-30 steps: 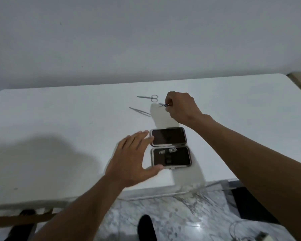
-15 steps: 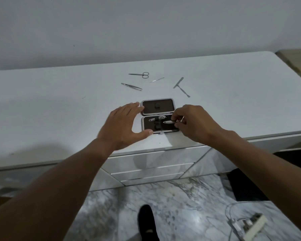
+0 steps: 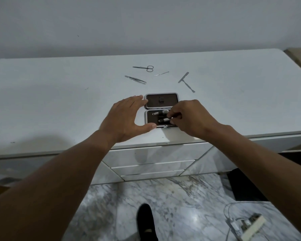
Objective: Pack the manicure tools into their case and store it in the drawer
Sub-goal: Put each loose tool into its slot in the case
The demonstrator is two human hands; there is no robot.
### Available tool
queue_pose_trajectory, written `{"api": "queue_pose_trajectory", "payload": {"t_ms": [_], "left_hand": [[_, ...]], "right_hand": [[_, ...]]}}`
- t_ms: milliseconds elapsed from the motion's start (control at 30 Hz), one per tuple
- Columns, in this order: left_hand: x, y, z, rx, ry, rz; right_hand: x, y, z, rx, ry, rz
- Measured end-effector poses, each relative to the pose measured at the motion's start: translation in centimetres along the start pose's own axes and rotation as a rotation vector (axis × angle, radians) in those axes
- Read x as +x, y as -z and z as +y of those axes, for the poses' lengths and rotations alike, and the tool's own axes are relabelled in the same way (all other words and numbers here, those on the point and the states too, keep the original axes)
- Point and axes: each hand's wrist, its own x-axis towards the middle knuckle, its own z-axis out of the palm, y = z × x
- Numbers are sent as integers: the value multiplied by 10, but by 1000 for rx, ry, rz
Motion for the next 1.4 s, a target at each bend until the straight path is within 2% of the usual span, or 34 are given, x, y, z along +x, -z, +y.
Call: {"api": "queue_pose_trajectory", "payload": {"t_ms": [600, 700, 1000, 1233, 1400], "left_hand": [[1, 2, 1, -7, 7, -29], [0, 1, 0, 0, 5, -40], [1, 1, -1, 31, -6, -50], [2, 4, -1, 17, 7, -96], [2, 4, 0, 21, 8, -80]], "right_hand": [[8, 0, -3, 163, -23, -62], [8, 3, 1, 143, -23, -73], [46, 25, 0, 71, -121, 130], [118, 18, -23, 16, -126, 86], [153, 2, -29, -109, -123, 49]]}}
